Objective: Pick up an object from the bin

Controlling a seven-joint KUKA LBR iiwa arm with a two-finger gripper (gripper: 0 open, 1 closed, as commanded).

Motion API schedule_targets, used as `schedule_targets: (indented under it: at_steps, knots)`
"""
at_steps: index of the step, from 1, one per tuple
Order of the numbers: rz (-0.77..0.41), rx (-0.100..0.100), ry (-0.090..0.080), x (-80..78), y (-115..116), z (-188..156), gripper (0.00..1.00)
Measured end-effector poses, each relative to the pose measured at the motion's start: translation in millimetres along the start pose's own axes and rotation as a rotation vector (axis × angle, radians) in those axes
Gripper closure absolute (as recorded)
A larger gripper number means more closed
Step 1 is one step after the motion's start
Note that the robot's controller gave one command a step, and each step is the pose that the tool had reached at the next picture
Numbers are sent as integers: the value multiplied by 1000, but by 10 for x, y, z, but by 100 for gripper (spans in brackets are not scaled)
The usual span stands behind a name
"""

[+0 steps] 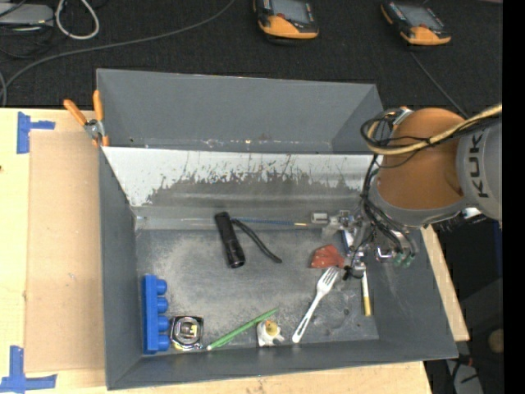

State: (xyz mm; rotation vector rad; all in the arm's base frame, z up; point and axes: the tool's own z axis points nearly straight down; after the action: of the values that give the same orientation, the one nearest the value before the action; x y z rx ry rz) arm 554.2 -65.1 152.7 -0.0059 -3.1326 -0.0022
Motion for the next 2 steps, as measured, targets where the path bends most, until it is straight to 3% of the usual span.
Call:
schedule_targets:
  at_steps: [1,2]
  knots:
    - [-2,1,-8,-16,4,-47,0]
    - [-251,1,-9,147,249,569,0]
